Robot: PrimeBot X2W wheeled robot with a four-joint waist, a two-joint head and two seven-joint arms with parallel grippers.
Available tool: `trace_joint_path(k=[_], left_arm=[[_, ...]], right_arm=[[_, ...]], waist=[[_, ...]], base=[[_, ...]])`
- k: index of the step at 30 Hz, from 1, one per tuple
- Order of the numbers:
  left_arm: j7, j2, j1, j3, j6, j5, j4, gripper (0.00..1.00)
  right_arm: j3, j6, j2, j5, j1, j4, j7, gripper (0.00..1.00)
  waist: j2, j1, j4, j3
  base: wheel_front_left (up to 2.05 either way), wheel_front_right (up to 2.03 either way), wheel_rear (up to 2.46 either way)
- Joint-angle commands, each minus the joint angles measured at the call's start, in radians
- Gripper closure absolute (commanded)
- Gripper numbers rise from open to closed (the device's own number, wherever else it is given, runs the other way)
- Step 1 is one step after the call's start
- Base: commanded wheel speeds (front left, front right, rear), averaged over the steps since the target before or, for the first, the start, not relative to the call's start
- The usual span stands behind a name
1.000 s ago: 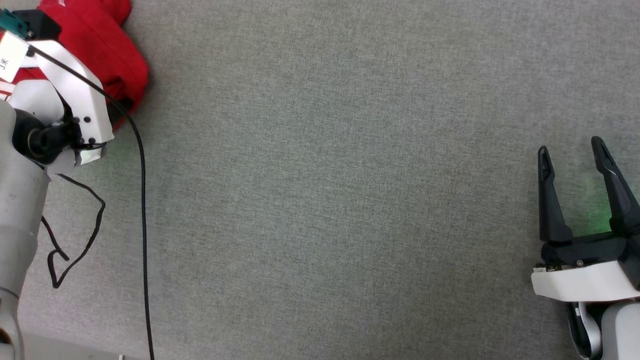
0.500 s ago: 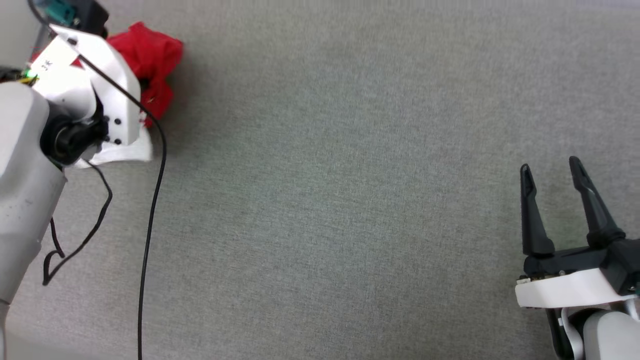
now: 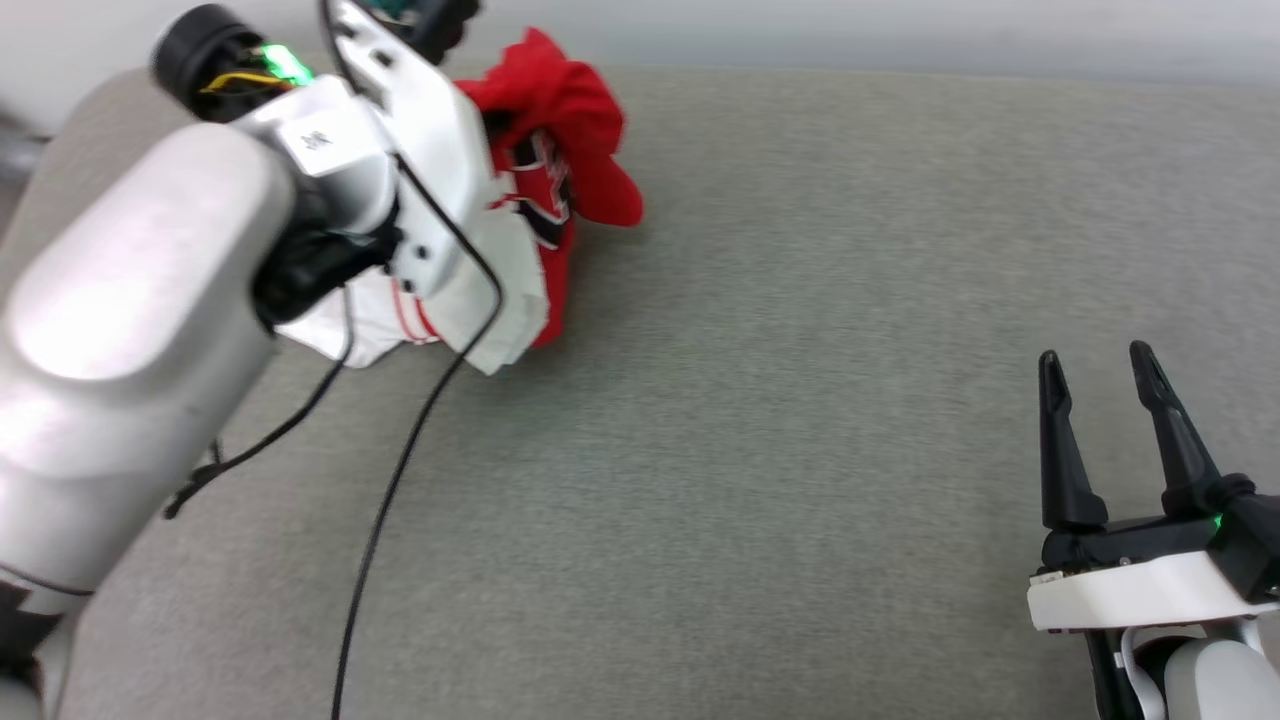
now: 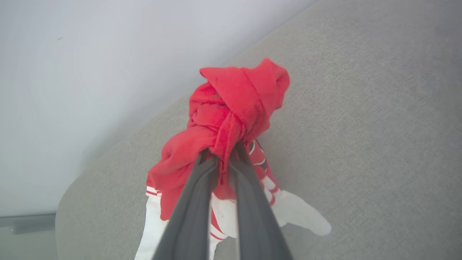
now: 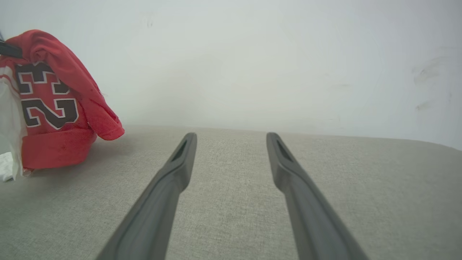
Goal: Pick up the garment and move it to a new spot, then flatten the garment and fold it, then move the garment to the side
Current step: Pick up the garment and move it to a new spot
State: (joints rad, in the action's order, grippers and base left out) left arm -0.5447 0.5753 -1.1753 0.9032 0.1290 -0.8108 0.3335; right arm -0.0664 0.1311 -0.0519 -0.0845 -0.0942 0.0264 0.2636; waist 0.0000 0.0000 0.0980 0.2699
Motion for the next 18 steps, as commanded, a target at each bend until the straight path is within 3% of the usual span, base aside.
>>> trace_joint_path(k=[1,10,18], left_arm=[[0.009,-0.024,-0.023,0.020,0.000,0.009,-0.018,1.00],[0.059,-0.192,-0.083,0.211,0.000,-0.008,-0.075,1.00],[0.139,-0.348,-0.042,0.368,0.000,-0.027,-0.027,1.00]], right_arm=[[-0.004,-0.001,0.003,-0.011,0.000,0.000,0.002,0.00],[-0.041,-0.001,0.003,-0.061,-0.020,0.004,0.002,0.00],[-0.102,-0.001,0.003,-0.088,-0.053,0.014,0.002,0.00]], waist=[[0.0000,0.0000,-0.064,-0.014],[0.0000,0.0000,-0.205,0.034],[0.0000,0.0000,-0.256,0.098]], base=[[0.00,0.00,0.00],[0.00,0.00,0.00],[0.00,0.00,0.00]])
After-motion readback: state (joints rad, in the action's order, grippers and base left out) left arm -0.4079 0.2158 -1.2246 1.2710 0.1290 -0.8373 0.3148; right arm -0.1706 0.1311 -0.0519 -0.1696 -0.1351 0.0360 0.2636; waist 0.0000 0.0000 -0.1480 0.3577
